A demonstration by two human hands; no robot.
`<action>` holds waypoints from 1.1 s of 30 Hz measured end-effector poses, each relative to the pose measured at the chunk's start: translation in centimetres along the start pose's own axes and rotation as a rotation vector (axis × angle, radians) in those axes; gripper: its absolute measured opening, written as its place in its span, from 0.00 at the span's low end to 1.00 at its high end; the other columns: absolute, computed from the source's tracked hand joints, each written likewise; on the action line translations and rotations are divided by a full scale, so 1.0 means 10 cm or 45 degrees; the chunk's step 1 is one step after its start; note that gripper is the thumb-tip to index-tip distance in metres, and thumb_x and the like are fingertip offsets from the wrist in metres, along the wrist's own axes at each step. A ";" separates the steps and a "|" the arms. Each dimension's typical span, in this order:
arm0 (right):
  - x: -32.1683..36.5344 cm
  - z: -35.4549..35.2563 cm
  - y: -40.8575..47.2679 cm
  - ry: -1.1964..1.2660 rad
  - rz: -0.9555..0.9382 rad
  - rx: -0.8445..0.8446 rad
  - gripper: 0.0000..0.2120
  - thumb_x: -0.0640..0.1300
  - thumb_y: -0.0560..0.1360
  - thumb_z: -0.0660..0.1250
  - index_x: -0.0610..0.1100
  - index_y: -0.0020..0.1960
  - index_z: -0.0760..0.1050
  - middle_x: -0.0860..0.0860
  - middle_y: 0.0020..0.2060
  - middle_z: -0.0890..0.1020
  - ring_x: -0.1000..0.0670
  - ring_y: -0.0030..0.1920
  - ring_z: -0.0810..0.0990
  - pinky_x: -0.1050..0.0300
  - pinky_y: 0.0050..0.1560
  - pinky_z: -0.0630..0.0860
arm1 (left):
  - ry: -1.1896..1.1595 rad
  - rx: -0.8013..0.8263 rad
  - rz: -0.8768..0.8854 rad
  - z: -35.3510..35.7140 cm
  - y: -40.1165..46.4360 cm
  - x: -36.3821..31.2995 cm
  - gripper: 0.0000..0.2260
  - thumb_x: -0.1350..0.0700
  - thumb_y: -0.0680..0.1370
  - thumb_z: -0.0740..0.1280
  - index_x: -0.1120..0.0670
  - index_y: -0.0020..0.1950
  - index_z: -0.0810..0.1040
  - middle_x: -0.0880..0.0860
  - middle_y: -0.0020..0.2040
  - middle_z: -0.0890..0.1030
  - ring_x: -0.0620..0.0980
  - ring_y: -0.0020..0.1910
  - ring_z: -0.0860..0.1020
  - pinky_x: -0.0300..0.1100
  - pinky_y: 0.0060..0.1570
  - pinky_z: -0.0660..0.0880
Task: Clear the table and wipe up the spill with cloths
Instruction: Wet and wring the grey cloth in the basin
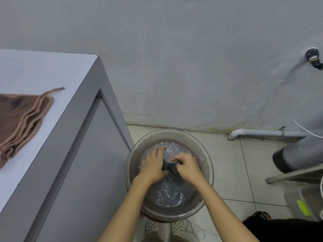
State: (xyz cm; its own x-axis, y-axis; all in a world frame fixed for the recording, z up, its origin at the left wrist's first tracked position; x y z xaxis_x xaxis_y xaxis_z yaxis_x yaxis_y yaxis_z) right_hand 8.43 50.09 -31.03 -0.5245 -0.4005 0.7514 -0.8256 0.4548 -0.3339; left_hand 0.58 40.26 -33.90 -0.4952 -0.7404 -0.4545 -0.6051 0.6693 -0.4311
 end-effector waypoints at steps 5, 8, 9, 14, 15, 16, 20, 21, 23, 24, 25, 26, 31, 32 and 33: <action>0.31 -0.31 -0.08 0.500 -0.258 -0.127 0.17 0.35 0.70 0.71 0.53 0.50 0.72 0.54 0.47 0.80 0.57 0.49 0.79 0.60 0.52 0.77 | -0.404 -0.149 0.232 -0.61 -0.14 -0.22 0.08 0.61 0.73 0.66 0.53 0.49 0.81 0.45 0.38 0.79 0.42 0.37 0.75 0.31 0.34 0.67; 0.34 -0.39 -0.13 0.669 -0.221 -0.023 0.18 0.42 0.66 0.72 0.50 0.54 0.71 0.55 0.47 0.78 0.59 0.48 0.78 0.65 0.47 0.75 | -0.529 -0.162 0.349 -0.96 -0.31 -0.42 0.04 0.59 0.70 0.65 0.57 0.35 0.74 0.47 0.29 0.71 0.41 0.29 0.67 0.36 0.31 0.64; 0.34 -0.38 -0.15 0.674 -0.202 0.040 0.18 0.43 0.65 0.70 0.51 0.54 0.72 0.56 0.46 0.79 0.59 0.47 0.79 0.66 0.46 0.74 | -0.568 -0.173 0.374 -1.05 -0.37 -0.48 0.05 0.57 0.69 0.64 0.58 0.35 0.73 0.50 0.28 0.70 0.42 0.30 0.67 0.39 0.32 0.64; 0.25 -0.19 -0.19 0.504 -0.119 0.123 0.16 0.40 0.72 0.70 0.53 0.56 0.72 0.60 0.49 0.78 0.60 0.52 0.76 0.71 0.44 0.73 | -0.913 -0.265 0.417 -1.35 -0.57 -0.66 0.04 0.64 0.74 0.67 0.64 0.41 0.78 0.57 0.33 0.76 0.44 0.34 0.72 0.38 0.34 0.68; 0.24 -0.18 -0.18 0.546 -0.122 0.087 0.14 0.41 0.73 0.69 0.53 0.54 0.73 0.60 0.47 0.79 0.61 0.50 0.76 0.71 0.43 0.73 | -0.985 -0.274 0.409 -1.37 -0.58 -0.66 0.03 0.65 0.75 0.66 0.64 0.42 0.77 0.56 0.34 0.76 0.45 0.35 0.73 0.38 0.35 0.69; 0.24 -0.19 -0.17 0.582 -0.134 0.042 0.11 0.42 0.74 0.69 0.55 0.51 0.74 0.59 0.46 0.80 0.60 0.48 0.78 0.69 0.43 0.74 | -1.035 -0.298 0.386 -1.37 -0.57 -0.63 0.03 0.65 0.75 0.66 0.65 0.43 0.77 0.57 0.35 0.76 0.46 0.35 0.73 0.39 0.36 0.70; 0.11 -0.23 -0.08 0.470 -0.095 -0.198 0.10 0.43 0.74 0.69 0.55 0.50 0.71 0.58 0.42 0.79 0.55 0.44 0.79 0.57 0.45 0.77 | -0.690 -0.505 0.074 -1.19 -0.36 -0.32 0.06 0.55 0.75 0.67 0.57 0.46 0.77 0.52 0.40 0.80 0.48 0.39 0.76 0.40 0.36 0.71; 0.05 -0.21 -0.05 0.464 -0.056 -0.239 0.13 0.43 0.74 0.69 0.53 0.53 0.69 0.59 0.44 0.77 0.55 0.45 0.79 0.56 0.45 0.78 | -0.529 -0.510 -0.011 -1.10 -0.30 -0.23 0.08 0.53 0.75 0.67 0.56 0.47 0.75 0.51 0.41 0.79 0.49 0.41 0.76 0.41 0.36 0.69; -0.06 -0.14 -0.01 0.420 0.010 -0.299 0.19 0.40 0.74 0.69 0.51 0.57 0.62 0.55 0.45 0.75 0.51 0.46 0.79 0.53 0.46 0.78 | -0.331 -0.408 -0.059 -0.80 -0.15 -0.09 0.07 0.52 0.76 0.66 0.54 0.48 0.71 0.49 0.43 0.76 0.50 0.45 0.76 0.40 0.38 0.67; -0.10 -0.09 0.02 0.315 0.043 -0.320 0.18 0.39 0.74 0.67 0.50 0.56 0.61 0.52 0.46 0.75 0.49 0.47 0.78 0.53 0.46 0.77 | -0.260 -0.327 -0.061 -0.61 -0.08 -0.03 0.07 0.52 0.77 0.65 0.54 0.51 0.71 0.50 0.47 0.76 0.52 0.49 0.76 0.40 0.43 0.69; -0.15 -0.02 0.05 0.163 0.072 -0.311 0.16 0.38 0.75 0.66 0.48 0.55 0.62 0.51 0.47 0.74 0.48 0.49 0.77 0.55 0.46 0.74 | -0.185 -0.232 -0.065 -0.40 -0.02 0.03 0.09 0.53 0.78 0.64 0.55 0.55 0.72 0.52 0.53 0.76 0.53 0.55 0.75 0.43 0.49 0.71; -0.21 0.07 0.08 0.000 0.090 -0.262 0.13 0.38 0.76 0.65 0.47 0.55 0.64 0.49 0.50 0.73 0.47 0.52 0.75 0.57 0.49 0.71 | -0.099 -0.130 -0.066 -0.18 0.03 0.09 0.13 0.53 0.79 0.62 0.55 0.61 0.70 0.55 0.60 0.74 0.54 0.60 0.72 0.47 0.56 0.71; -0.35 0.46 0.11 -0.494 0.093 0.032 0.18 0.45 0.80 0.58 0.43 0.68 0.64 0.46 0.68 0.66 0.44 0.66 0.62 0.54 0.66 0.61 | 0.294 -0.205 -0.146 0.29 0.03 0.20 0.23 0.62 0.77 0.63 0.55 0.70 0.60 0.57 0.69 0.64 0.57 0.67 0.63 0.47 0.63 0.68; -0.34 0.47 0.11 -0.511 0.103 0.048 0.19 0.45 0.80 0.58 0.43 0.69 0.63 0.46 0.68 0.65 0.44 0.66 0.61 0.54 0.66 0.60 | 0.291 -0.237 -0.172 0.29 0.04 0.20 0.23 0.63 0.77 0.63 0.56 0.70 0.60 0.58 0.68 0.64 0.56 0.67 0.64 0.47 0.62 0.69; -0.33 0.46 0.13 -0.519 0.127 0.070 0.19 0.46 0.80 0.58 0.43 0.69 0.63 0.45 0.68 0.65 0.44 0.66 0.61 0.54 0.66 0.60 | 0.253 -0.242 -0.200 0.28 0.06 0.21 0.22 0.63 0.77 0.62 0.57 0.69 0.61 0.58 0.68 0.65 0.56 0.67 0.65 0.46 0.62 0.69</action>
State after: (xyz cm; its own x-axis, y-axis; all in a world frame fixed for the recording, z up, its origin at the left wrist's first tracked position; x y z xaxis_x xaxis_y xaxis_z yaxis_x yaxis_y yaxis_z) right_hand 8.13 48.34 -36.63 -0.6324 -0.6438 0.4308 -0.7709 0.4684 -0.4317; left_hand 0.92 39.27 -37.25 -0.4869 -0.8441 -0.2247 -0.7803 0.5359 -0.3223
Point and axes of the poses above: each hand's wrist, its own y-axis towards the middle knuckle, its own z-axis out of the palm, x = y × z, the point moved 4 cm from there along y, towards the middle knuckle
